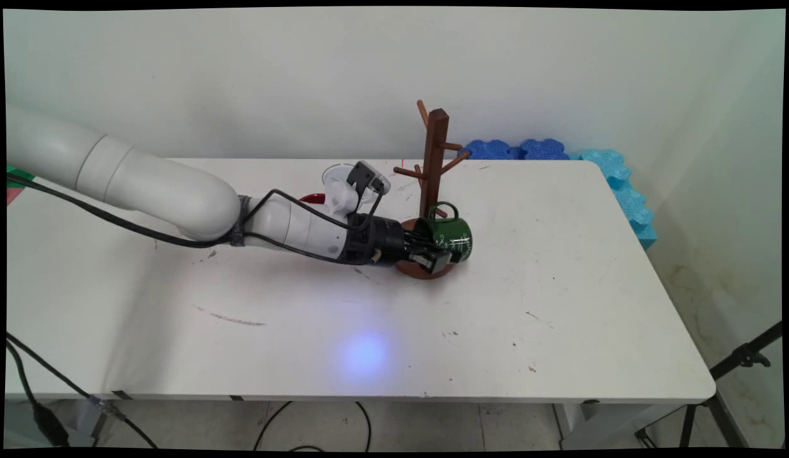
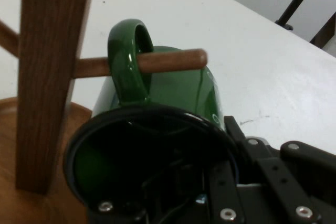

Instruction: Place the picked object on the table

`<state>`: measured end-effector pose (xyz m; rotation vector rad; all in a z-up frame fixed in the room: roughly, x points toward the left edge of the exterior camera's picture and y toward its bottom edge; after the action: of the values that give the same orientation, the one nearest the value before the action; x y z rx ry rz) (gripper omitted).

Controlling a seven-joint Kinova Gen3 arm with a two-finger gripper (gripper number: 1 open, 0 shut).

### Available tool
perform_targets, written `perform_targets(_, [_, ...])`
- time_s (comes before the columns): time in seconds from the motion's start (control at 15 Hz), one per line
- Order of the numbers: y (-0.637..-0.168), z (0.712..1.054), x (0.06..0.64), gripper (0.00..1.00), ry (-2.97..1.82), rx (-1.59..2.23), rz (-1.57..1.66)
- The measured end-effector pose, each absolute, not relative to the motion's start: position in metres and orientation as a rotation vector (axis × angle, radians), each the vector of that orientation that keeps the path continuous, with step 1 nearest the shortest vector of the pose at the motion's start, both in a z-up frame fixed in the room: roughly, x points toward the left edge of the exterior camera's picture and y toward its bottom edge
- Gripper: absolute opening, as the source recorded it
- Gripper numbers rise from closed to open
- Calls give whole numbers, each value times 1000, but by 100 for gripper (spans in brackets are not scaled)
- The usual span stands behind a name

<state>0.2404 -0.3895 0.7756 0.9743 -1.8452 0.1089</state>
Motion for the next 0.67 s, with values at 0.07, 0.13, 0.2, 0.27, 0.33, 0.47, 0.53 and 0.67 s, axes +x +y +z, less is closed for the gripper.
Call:
perform_targets(0.07, [-388,778,240,0,-1844,967,108])
perform_targets(0.13, [-387,781,239,0,-1842,961,108])
perform_targets(0.2, [-386,782,239,0,-1840,957,108])
perform_targets(0.27, [-384,785,239,0,-1838,952,108])
perform_targets(0.33, [-382,787,239,0,-1837,947,107])
perform_targets(0.47, [-378,793,239,0,-1835,936,104])
perform_targets(0.53, [-375,796,239,0,-1834,930,102])
perform_targets(0.67, [-366,805,239,0,-1833,917,93])
